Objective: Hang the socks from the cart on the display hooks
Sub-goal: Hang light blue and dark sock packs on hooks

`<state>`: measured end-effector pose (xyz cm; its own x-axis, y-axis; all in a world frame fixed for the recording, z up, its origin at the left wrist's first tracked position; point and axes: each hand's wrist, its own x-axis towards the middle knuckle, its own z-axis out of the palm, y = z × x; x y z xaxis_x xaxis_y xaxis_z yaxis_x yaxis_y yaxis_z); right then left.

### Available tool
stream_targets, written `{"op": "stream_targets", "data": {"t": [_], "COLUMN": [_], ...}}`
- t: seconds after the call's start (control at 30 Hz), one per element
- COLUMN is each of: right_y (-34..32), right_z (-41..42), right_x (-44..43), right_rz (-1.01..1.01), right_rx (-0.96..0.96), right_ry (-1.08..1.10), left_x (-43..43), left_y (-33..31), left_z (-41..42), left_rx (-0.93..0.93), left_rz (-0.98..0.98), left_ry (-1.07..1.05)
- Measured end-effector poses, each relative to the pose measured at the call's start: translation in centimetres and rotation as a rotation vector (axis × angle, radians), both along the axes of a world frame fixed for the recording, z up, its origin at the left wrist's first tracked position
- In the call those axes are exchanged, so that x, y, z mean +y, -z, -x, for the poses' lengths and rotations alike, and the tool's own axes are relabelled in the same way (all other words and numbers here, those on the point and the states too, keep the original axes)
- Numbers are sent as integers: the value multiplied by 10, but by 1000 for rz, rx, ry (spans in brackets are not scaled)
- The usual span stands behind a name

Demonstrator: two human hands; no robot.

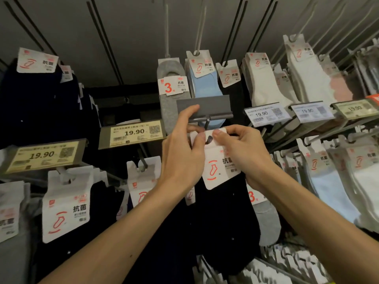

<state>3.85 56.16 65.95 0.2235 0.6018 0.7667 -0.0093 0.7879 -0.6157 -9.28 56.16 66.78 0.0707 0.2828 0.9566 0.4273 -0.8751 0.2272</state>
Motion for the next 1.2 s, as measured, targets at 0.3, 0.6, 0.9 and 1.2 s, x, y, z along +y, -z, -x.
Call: {"op": "stream_targets", "data": {"t": [0.3, 0.6, 0.9, 1.2], "right_y": [19, 76, 69, 91], "right_z": [12, 8, 3, 3], "right_x": [20, 26, 61, 51], "right_rz": [-22, -103, 59, 147], "right_rx": [-44, -193, -408, -482], "right_ry": [188, 277, 447, 422], "left_x": [-2, 12, 51, 31], "left_y": [43, 65, 59, 64], "left_z": [16, 31, 19, 24], "left_rx": [74, 175, 274, 411], "left_rz": [49, 183, 359, 395], "left_ry": [-57, -173, -309, -373]}}
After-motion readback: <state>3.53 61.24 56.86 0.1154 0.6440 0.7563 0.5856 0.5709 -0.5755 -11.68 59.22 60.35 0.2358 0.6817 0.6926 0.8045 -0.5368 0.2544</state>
